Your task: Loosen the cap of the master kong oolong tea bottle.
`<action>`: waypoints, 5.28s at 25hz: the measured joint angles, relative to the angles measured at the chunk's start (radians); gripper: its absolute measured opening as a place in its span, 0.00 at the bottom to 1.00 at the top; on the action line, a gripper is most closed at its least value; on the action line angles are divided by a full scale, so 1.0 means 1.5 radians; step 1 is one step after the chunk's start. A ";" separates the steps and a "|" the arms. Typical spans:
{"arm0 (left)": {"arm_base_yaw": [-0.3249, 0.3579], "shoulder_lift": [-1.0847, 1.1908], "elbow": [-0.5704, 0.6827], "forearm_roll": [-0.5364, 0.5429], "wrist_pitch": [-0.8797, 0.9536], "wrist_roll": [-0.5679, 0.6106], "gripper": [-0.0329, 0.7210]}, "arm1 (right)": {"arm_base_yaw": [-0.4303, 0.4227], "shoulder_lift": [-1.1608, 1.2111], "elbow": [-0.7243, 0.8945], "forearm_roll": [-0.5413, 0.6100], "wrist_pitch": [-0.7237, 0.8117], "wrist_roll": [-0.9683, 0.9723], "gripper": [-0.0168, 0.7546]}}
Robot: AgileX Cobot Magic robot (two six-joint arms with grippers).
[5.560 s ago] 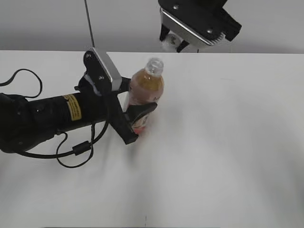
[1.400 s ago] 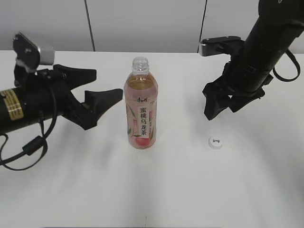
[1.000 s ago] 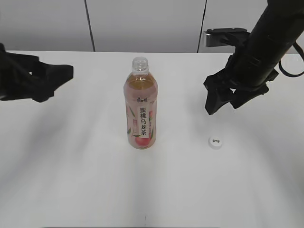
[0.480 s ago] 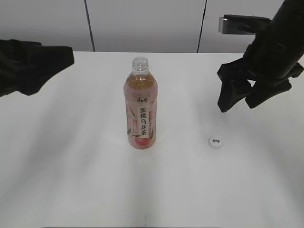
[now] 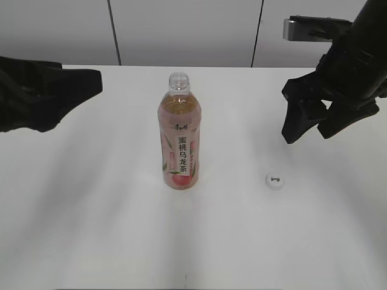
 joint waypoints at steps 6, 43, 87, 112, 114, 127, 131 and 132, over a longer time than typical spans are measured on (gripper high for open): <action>0.000 0.000 0.000 0.002 0.004 -0.001 0.63 | 0.000 0.000 0.000 0.000 0.000 0.000 0.69; -0.004 -0.104 -0.015 -0.140 0.049 0.110 0.58 | 0.000 0.000 0.000 0.006 0.002 0.001 0.69; -0.022 -0.590 -0.027 -0.539 0.787 0.681 0.58 | 0.000 0.000 0.000 0.010 0.003 0.001 0.69; 0.255 -0.663 -0.027 -0.543 0.790 0.682 0.48 | 0.000 -0.686 0.378 -0.266 -0.065 0.132 0.69; 0.259 -0.663 -0.027 -0.544 0.789 0.682 0.47 | 0.000 -0.764 0.435 -0.272 -0.065 0.132 0.69; 0.267 -0.663 -0.027 -0.544 0.790 0.682 0.37 | 0.000 -1.109 0.512 -0.249 -0.026 0.119 0.69; 0.274 -0.663 -0.027 -0.544 0.790 0.682 0.37 | 0.000 -1.111 0.513 -0.236 -0.024 0.098 0.69; 0.275 -0.663 -0.027 -0.544 0.789 0.682 0.37 | 0.000 -1.111 0.513 -0.232 -0.024 0.097 0.69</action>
